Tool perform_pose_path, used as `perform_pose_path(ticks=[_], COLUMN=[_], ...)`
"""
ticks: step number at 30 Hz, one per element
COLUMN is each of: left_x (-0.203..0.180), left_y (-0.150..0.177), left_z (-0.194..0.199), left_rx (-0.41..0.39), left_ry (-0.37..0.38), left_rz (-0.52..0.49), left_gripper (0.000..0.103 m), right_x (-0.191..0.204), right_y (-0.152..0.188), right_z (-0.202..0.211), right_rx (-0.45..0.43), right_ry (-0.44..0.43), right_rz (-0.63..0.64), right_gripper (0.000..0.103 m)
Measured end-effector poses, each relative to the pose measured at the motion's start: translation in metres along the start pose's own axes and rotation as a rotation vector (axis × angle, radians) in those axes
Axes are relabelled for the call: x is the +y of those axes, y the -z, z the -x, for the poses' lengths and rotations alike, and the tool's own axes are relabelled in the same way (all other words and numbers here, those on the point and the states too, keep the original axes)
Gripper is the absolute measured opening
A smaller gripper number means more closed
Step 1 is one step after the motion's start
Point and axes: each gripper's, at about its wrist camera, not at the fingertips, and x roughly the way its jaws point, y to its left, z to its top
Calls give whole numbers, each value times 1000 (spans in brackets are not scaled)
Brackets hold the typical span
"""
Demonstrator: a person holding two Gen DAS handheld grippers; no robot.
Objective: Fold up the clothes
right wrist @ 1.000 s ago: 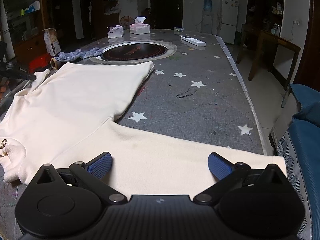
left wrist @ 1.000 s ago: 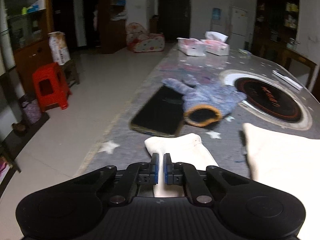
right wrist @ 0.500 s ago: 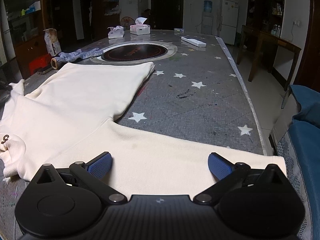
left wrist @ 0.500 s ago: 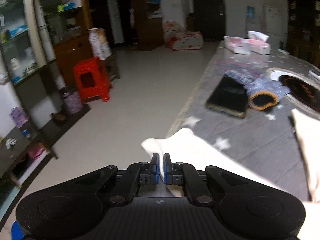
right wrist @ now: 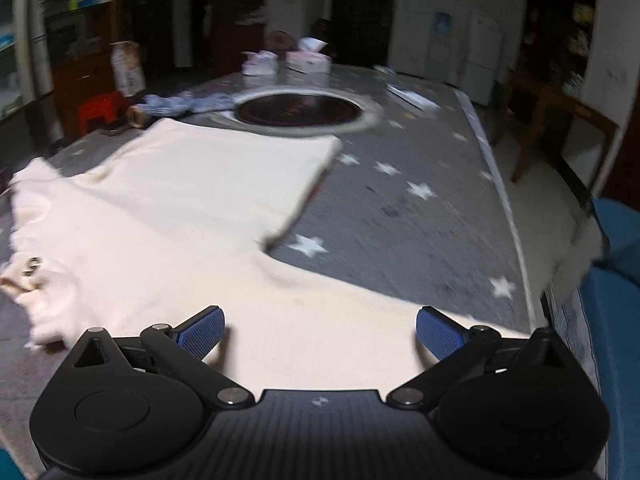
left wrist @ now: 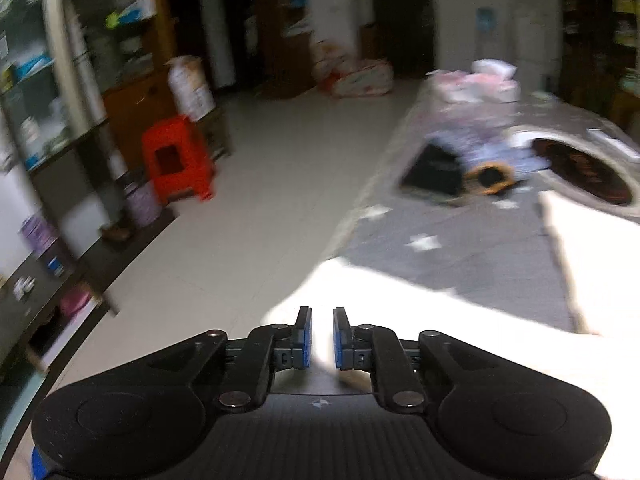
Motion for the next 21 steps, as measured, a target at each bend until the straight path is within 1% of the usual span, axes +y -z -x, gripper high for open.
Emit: perform_pose_path(ticks=[2,5,12,13,15,17,21], left_x=[-20,-58,-128,-134,-140,-140,-138], left_y=[2,13,50,55,61,67,75], left_z=[13,31,51,52,52,59,67], left_rx=[-14,-21,7,15,27,22,39], left_ry=[96,257,521,546,567,577,619], left_rz=[-53,-160,-379,-397,-409,-428,-440], left_gripper=[12,12,13,13,13,13,13], right_x=[10,26,64,70,78,86,98], right_y=[-5,-14,-29,-30,-30,-28,-16], right_z=[5,9,-1,-3,-9,-16,-21], right_rx=[-16,-36,-45,-45,-38,-20,21], right_ry=[-30,-75,-158,-171,-189,-210,-231], right_rz=[34,86,182,195,207,222,260], right_gripper=[103,103,103,103,103,103,103])
